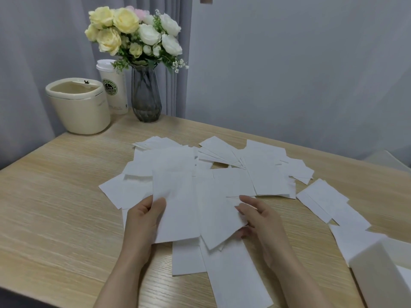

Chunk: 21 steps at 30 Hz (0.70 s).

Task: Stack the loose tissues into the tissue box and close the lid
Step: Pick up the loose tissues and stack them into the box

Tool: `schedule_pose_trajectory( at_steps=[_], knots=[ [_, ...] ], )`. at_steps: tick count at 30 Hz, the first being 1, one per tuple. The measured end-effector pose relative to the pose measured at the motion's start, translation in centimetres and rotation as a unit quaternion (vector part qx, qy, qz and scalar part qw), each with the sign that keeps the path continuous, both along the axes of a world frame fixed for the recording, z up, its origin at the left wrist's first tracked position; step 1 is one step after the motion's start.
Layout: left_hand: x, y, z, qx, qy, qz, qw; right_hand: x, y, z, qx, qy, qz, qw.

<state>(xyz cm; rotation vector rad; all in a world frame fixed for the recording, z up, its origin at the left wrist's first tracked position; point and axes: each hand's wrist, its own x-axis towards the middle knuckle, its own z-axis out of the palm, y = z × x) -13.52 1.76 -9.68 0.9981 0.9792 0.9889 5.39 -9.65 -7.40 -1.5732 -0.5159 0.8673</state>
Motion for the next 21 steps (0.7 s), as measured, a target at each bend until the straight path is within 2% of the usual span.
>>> schedule_pose_trajectory(
  at_steps=[5, 10, 15, 18, 21],
  knots=[
    [-0.2, 0.1, -0.2, 0.009, 0.005, -0.011, 1.000, -0.7, 0.7, -0.8, -0.052, -0.004, 0.063, 0.997],
    [-0.2, 0.2, -0.3, 0.016, 0.003, -0.009, 1.000, -1.0, 0.7, -1.6, -0.049, 0.015, 0.025, 0.998],
    [-0.1, 0.2, -0.3, 0.011, 0.004, -0.006, 1.000, -0.9, 0.6, -1.5, -0.065, -0.035, 0.013, 0.997],
    [-0.1, 0.3, -0.5, 0.012, 0.005, -0.004, 1.000, -0.9, 0.8, -1.5, -0.040, -0.061, -0.030, 0.997],
    [0.0, 0.4, -0.7, 0.015, 0.011, 0.004, 1.000, -1.2, 1.1, -1.3, 0.010, -0.017, -0.081, 0.997]
  ],
)
